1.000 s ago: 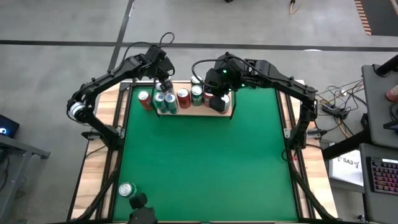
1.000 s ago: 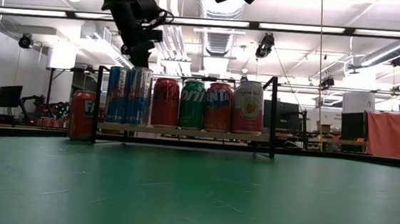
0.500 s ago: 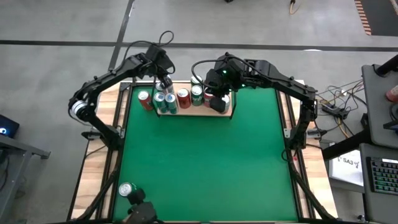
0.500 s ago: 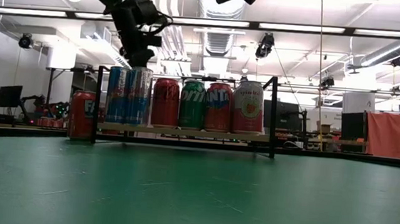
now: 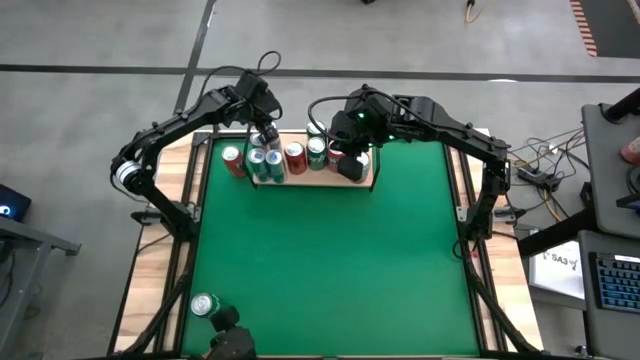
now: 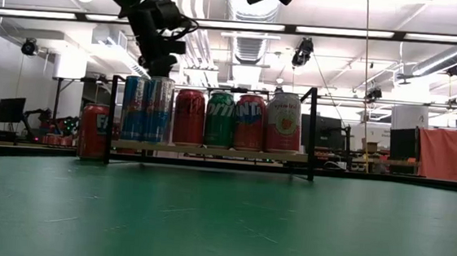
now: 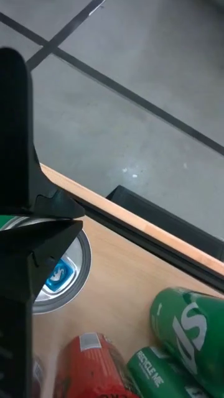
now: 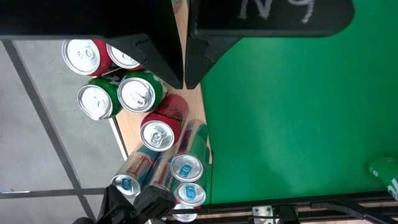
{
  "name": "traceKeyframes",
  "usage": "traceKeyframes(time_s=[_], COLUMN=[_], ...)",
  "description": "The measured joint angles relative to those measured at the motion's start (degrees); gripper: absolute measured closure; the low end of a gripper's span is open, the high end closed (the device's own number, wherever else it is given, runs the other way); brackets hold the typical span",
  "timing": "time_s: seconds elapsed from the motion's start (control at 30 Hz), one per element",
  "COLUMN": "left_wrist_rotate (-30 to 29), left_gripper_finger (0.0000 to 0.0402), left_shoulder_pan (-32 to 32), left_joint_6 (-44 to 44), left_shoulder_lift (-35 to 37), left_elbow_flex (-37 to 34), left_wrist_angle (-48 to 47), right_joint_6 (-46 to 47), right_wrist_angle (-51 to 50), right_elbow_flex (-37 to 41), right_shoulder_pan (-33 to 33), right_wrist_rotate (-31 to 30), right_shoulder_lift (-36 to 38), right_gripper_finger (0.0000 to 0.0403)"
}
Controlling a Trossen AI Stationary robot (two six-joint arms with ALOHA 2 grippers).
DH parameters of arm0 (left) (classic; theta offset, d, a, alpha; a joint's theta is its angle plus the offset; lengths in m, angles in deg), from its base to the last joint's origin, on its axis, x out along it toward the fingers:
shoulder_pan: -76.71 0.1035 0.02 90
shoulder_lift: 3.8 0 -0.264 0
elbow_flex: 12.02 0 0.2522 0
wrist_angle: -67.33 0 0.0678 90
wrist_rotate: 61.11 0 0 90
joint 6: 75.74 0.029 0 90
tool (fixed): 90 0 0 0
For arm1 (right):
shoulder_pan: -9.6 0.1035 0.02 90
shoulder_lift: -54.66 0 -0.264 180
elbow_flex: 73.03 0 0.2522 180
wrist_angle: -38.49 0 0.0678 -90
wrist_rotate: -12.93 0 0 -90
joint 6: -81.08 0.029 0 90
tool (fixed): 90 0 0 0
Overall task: Pick and place cans onto a shelf
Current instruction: Adjust the blue silver soda can on the shelf
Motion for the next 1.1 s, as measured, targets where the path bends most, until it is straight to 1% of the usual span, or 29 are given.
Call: traceKeyframes(time_s=[0.47, 0.6, 0.7, 0.77, 0.9, 1.1], left_wrist_rotate=[1.3, 1.4, 2.1, 3.9, 8.7, 9.0], left_gripper_finger=[0.0402, 0.0402, 0.0402, 0.0402, 0.0402, 0.0402], left_shoulder_pan=[-1.0, -1.0, -1.0, -1.0, -1.0, -1.0], left_joint_6=[-0.2, -0.7, -0.9, -0.6, 0.5, 1.7], left_shoulder_lift=[0.0, -0.1, 0.3, 0.7, 2.0, 2.7], left_elbow_flex=[0.2, 1.7, 3.5, 4.0, 3.9, 3.8], left_wrist_angle=[0.0, 0.3, 1.0, 0.9, 0.7, -1.5], right_joint_6=[-0.6, -2.3, -3.5, -4.2, -6.1, -7.9], right_wrist_angle=[0.0, 0.3, 2.6, 4.9, 8.7, 16.1], right_elbow_flex=[0.3, 1.8, 4.6, 7.1, 11.9, 19.6], right_shoulder_pan=[0.0, -0.4, -1.8, -3.3, -7.0, -11.2], right_wrist_rotate=[0.0, 0.1, 0.4, 1.2, 4.8, 5.0], right_shoulder_lift=[0.0, 0.0, 0.2, 0.4, 0.7, 1.1], right_gripper_finger=[0.0394, 0.0394, 0.0394, 0.0394, 0.0394, 0.0394])
